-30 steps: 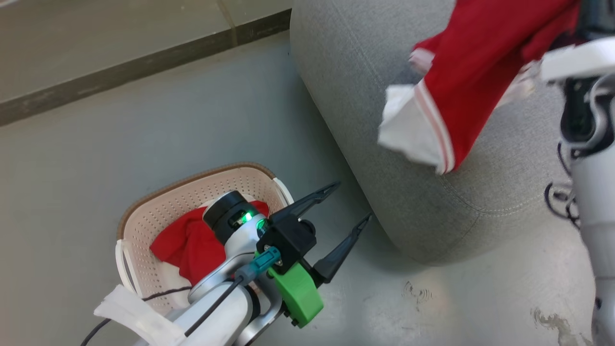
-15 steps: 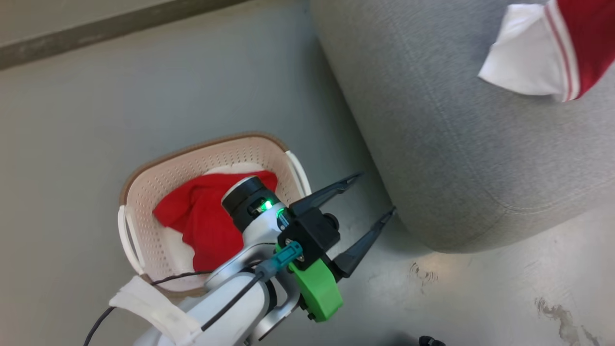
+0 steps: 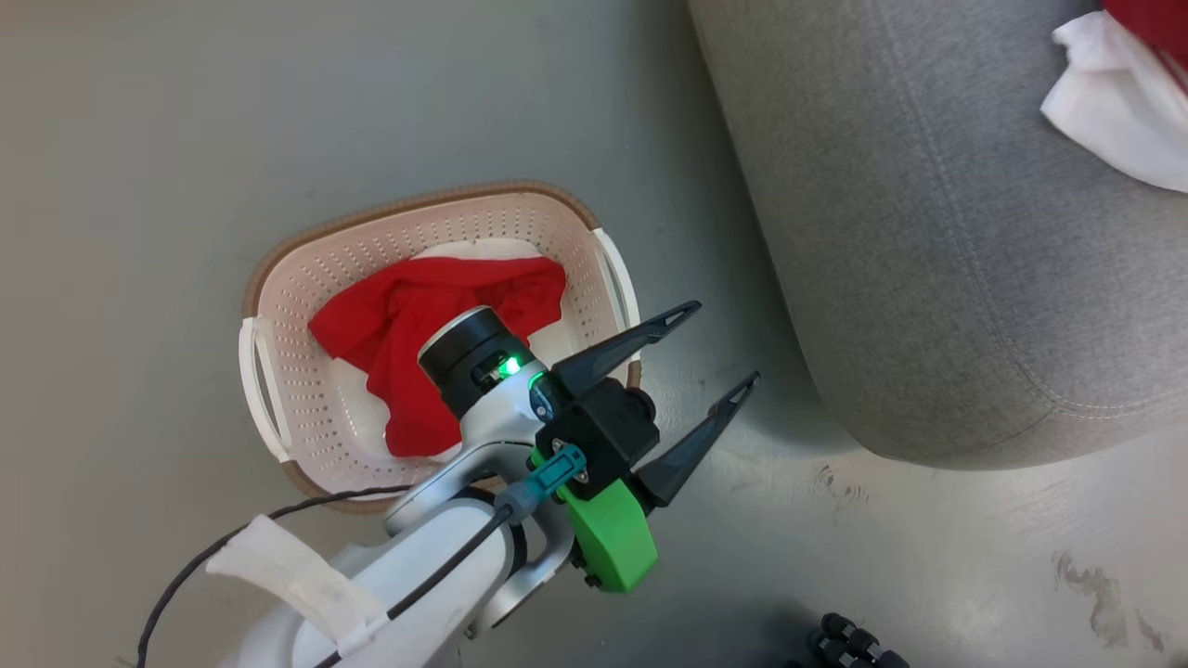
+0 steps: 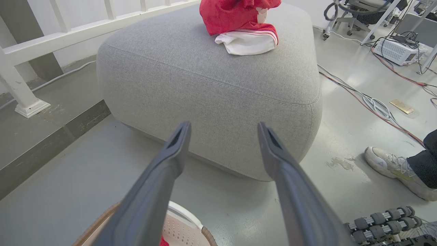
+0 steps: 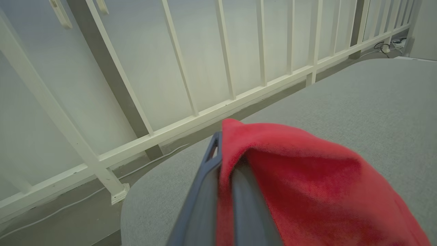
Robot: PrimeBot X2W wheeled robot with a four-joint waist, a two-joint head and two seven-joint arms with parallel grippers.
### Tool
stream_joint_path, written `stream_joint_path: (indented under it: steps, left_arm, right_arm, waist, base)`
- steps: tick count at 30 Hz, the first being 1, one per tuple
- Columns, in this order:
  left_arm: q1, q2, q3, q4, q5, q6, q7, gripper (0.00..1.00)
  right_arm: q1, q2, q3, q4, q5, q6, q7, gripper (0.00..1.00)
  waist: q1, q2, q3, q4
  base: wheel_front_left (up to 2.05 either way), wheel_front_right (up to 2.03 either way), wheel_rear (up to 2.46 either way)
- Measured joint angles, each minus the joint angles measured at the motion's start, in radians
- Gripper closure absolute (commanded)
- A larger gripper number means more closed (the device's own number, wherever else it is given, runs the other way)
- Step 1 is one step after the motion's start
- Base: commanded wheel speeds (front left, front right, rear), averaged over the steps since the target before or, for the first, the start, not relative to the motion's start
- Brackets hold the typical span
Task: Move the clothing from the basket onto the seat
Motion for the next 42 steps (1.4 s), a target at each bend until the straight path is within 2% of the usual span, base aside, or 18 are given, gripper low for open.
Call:
stream_joint_path:
  steps: [10, 11, 12, 19, 31, 39, 42]
  left_arm:
    - [-0.016, 0.012, -0.004, 0.024, 0.003, -0.003, -0.009, 0.00]
    - [-0.017, 0.012, -0.004, 0.026, 0.003, -0.003, -0.011, 0.00]
    - [-0.017, 0.012, -0.005, 0.031, 0.003, -0.003, -0.018, 0.00]
    - [-0.017, 0.012, -0.010, 0.062, -0.011, -0.005, -0.048, 0.00]
    - [-0.014, 0.007, -0.009, 0.109, -0.047, -0.005, -0.092, 0.00]
    - [0.025, -0.003, -0.006, 0.156, -0.059, -0.006, -0.113, 0.00]
    - [0.039, -0.005, 0.006, 0.172, -0.065, 0.011, -0.123, 0.00]
  right_arm:
    - [0.043, 0.046, 0.001, 0.107, 0.015, 0.026, -0.005, 1.00]
    - [0.045, 0.050, 0.002, 0.114, 0.015, 0.028, -0.005, 0.58]
    - [0.046, 0.054, 0.006, 0.124, 0.015, 0.034, -0.009, 0.00]
    - [0.074, 0.063, 0.050, 0.179, -0.001, 0.079, -0.013, 0.00]
    - [0.169, 0.122, 0.106, 0.198, -0.047, 0.119, -0.022, 0.00]
    - [0.244, 0.155, 0.129, 0.124, -0.072, 0.132, -0.022, 0.00]
    - [0.267, 0.163, 0.134, 0.071, -0.088, 0.132, -0.022, 0.00]
  waist:
    - [0.0000, 0.0000, 0.019, 0.002]
    - [0.0000, 0.0000, 0.018, 0.001]
    - [0.0000, 0.0000, 0.017, 0.000]
    - [0.0000, 0.0000, -0.013, 0.001]
    - [0.0000, 0.0000, -0.085, 0.012]
    - [-0.0001, 0.0000, -0.147, 0.018]
    - [-0.0001, 0.0000, -0.172, 0.021]
  base:
    - [0.00, 0.00, 0.00]
    - [0.00, 0.00, 0.00]
    - [0.00, 0.00, 0.00]
    - [0.00, 0.00, 0.00]
    - [0.00, 0.00, 0.00]
    - [0.00, 0.00, 0.00]
    - [0.00, 0.00, 0.00]
